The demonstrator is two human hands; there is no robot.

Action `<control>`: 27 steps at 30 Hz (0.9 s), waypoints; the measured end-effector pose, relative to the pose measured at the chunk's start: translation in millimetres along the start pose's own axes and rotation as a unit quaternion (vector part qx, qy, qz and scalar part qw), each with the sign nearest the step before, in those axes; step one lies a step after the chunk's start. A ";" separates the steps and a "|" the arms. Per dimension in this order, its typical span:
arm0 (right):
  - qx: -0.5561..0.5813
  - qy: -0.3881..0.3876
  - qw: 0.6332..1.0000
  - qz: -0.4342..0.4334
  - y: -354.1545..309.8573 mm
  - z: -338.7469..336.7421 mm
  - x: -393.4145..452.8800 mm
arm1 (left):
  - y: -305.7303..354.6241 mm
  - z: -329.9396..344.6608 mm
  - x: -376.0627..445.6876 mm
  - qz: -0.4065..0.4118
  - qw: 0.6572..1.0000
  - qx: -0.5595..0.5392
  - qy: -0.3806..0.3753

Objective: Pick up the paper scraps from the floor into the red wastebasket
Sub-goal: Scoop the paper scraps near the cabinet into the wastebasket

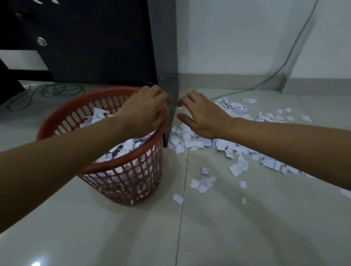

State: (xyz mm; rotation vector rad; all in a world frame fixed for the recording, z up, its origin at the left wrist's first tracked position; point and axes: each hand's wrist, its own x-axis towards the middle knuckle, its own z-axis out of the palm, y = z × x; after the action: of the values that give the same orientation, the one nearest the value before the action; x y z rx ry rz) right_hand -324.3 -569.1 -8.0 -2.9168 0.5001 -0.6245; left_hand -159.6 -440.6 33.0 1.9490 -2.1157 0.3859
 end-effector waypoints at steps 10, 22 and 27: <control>0.000 -0.130 0.991 0.038 75.7 34.1 -97.9 | 100.3 76.0 19.4 0.051 0.971 0.029 -0.231; 0.012 -0.321 0.946 0.036 107.4 87.5 -165.4 | 131.8 200.6 -32.3 -0.107 0.888 -0.042 -0.446; 0.011 -0.370 0.929 0.022 102.7 103.9 -179.6 | 133.1 220.5 -88.7 -0.224 0.880 -0.081 -0.411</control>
State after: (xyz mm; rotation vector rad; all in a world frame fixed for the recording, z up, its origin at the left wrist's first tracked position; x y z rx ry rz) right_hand -465.8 -599.5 -188.7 -2.8058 0.4359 0.4762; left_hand -284.1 -424.9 -208.8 2.6811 -1.8502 -0.8208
